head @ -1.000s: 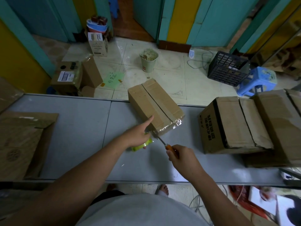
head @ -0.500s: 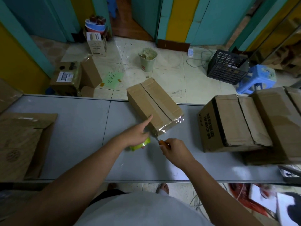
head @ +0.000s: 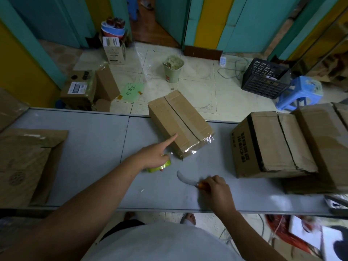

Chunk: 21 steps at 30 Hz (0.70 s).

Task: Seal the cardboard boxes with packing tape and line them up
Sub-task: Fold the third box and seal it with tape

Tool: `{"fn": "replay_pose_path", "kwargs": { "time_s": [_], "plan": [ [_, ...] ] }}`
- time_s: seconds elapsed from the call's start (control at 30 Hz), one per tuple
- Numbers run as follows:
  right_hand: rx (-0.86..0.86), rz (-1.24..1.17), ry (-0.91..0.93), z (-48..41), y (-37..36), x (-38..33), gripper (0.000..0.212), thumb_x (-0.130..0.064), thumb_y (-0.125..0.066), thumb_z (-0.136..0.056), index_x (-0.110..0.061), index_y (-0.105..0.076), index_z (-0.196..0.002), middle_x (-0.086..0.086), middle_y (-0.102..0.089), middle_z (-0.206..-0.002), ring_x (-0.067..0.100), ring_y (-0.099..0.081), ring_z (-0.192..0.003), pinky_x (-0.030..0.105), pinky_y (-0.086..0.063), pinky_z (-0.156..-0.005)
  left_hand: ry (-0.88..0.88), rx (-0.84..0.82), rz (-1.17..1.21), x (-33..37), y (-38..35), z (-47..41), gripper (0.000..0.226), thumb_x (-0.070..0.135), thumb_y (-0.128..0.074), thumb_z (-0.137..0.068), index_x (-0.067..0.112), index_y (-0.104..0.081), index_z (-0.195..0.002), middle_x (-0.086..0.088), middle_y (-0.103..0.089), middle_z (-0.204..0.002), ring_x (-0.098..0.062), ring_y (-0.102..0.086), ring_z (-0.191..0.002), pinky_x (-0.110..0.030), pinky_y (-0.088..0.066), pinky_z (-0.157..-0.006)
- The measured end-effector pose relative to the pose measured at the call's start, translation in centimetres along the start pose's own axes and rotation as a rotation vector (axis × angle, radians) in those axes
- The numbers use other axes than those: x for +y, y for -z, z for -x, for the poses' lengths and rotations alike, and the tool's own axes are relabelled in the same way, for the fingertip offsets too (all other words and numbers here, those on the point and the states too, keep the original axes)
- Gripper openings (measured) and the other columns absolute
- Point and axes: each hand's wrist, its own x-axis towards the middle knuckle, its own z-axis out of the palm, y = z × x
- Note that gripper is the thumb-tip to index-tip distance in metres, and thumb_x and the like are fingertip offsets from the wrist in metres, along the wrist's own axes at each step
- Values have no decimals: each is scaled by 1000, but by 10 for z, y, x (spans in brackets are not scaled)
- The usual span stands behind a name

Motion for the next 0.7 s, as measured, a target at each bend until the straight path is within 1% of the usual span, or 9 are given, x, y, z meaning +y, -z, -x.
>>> {"fn": "replay_pose_path", "kwargs": {
  "time_s": [0.1, 0.17, 0.2, 0.27, 0.37, 0.47, 0.53, 0.6, 0.7],
  "plan": [
    [-7, -2, 3, 1, 3, 1, 31, -37, -73, -95, -30, -72, -125, -3, -63, -126, 23, -52, -119, 37, -39, -95, 1, 20, -35, -4, -1, 0, 85, 45, -56, -105, 83, 9, -144, 0, -74, -115, -8, -77, -68, -44, -62, -80],
    [24, -76, 27, -4, 13, -1, 37, -37, -76, -93, -29, -70, -128, -3, -61, -127, 21, -51, -121, 39, -40, -98, -4, 30, -64, -6, -1, 1, 87, 46, -56, -102, 83, 10, -145, 12, -78, -88, 0, -73, -61, -36, -57, -70],
    [67, -127, 42, -9, 20, -4, 37, -36, -76, -92, -28, -70, -128, -3, -60, -125, 20, -51, -119, 41, -42, -98, -4, 33, -88, -6, -1, 1, 88, 46, -56, -101, 82, 11, -145, 16, -75, -73, 3, -70, -59, -33, -54, -66],
    [196, -220, 84, -25, 39, -15, 30, -32, -74, -94, -25, -71, -123, -4, -60, -121, 18, -53, -116, 43, -46, -97, -4, 36, -144, -7, 0, 1, 90, 46, -55, -98, 80, 13, -147, 19, -69, -60, 5, -67, -56, -30, -48, -60],
    [330, -263, 176, -59, 66, -41, 23, -35, -72, -94, -26, -72, -116, -4, -62, -116, 17, -53, -113, 39, -43, -93, -25, 50, -216, -7, 1, -1, 95, 43, -57, -98, 77, 15, -149, 16, -66, -58, 1, -61, -54, -30, -43, -57],
    [268, -207, 265, -88, 74, -71, 33, -40, -77, -89, -25, -72, -118, -3, -61, -117, 18, -52, -113, 36, -40, -95, -44, 52, -270, -7, 3, -3, 96, 40, -56, -98, 75, 17, -149, 16, -67, -65, 1, -62, -61, -28, -41, -58],
    [216, -156, 280, -98, 66, -87, 35, -38, -80, -86, -22, -72, -117, -1, -61, -117, 22, -51, -114, 39, -39, -97, -61, 66, -306, -7, 4, -2, 97, 39, -56, -99, 74, 18, -150, 14, -65, -65, -3, -61, -59, -28, -39, -55],
    [242, -124, 261, -102, 57, -95, 32, -32, -81, -84, -21, -73, -113, 1, -62, -115, 27, -52, -114, 42, -40, -97, -76, 80, -348, -9, 5, -1, 98, 38, -57, -100, 71, 21, -151, 9, -60, -65, -10, -60, -58, -31, -38, -53],
    [322, -124, 243, -103, 47, -94, 27, -24, -81, -82, -20, -73, -107, 2, -62, -109, 30, -55, -110, 44, -42, -93, -74, 135, -409, -15, 5, 2, 100, 40, -58, -102, 65, 25, -153, 2, -58, -69, -18, -59, -60, -38, -47, -56]
  ]
}}
